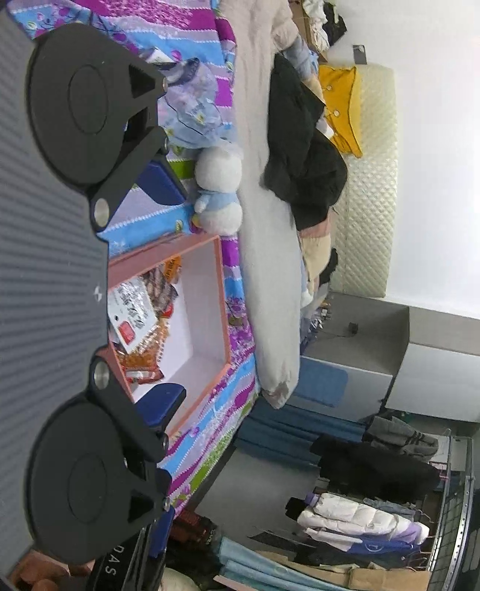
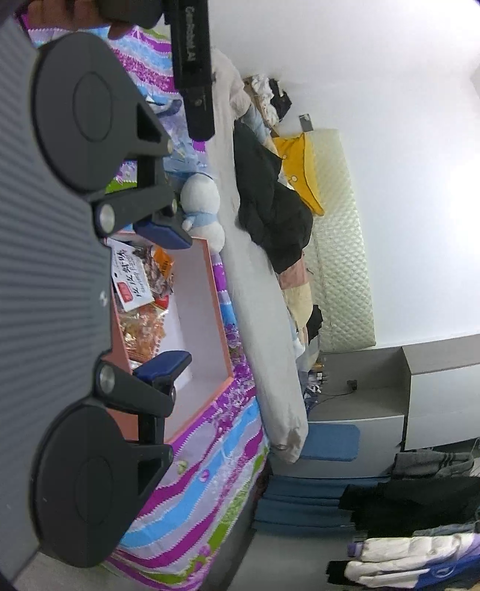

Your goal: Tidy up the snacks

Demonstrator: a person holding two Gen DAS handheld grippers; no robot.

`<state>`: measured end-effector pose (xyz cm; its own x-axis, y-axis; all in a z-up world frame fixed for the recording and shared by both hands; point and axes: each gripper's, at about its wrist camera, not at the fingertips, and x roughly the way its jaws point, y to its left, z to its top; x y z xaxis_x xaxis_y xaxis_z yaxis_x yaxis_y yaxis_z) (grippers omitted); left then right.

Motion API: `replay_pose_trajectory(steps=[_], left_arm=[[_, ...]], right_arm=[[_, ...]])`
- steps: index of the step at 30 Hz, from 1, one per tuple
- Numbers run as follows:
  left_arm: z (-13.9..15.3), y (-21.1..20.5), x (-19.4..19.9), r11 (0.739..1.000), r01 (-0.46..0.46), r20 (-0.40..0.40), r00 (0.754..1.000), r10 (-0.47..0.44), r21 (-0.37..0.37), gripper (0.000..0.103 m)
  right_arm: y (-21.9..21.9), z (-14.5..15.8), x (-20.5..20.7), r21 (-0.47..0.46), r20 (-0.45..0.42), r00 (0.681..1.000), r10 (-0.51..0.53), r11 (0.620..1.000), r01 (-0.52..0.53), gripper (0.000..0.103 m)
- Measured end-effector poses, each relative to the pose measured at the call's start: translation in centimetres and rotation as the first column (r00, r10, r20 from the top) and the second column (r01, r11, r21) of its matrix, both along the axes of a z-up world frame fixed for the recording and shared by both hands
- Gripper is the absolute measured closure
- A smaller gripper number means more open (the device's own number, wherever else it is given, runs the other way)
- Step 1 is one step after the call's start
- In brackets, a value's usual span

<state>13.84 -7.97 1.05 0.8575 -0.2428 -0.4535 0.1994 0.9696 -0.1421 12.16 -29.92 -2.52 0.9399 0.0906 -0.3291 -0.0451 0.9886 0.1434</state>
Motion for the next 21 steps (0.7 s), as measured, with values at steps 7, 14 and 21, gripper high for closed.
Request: replay_pose_trajectory(steps=[7, 14, 21], left_arm=[[-2.0, 0.9, -1.4, 0.999, -0.036, -0.004, 0.999, 0.036, 0.022, 0.000], [-3.7, 1.4, -1.6, 0.998, -0.061, -0.051, 0.997, 0.062, 0.021, 0.000], [-4.0, 1.3, -1.2, 0.998, -0.058, -0.072, 0.996, 0.059, 0.021, 0.000]], right_arm=[[-0.2, -2.3, -1.2, -0.027, -0.008, 1.000, -0.026, 0.999, 0.025, 0.040], [-0.2, -3.7, -1.1, -0.028, -0.046, 0.999, -0.013, 1.000, 0.012, 0.021], [-0.5, -4.4, -1.0, -0.009, -0.041, 0.998, -0.056, 0.998, 0.056, 0.000]])
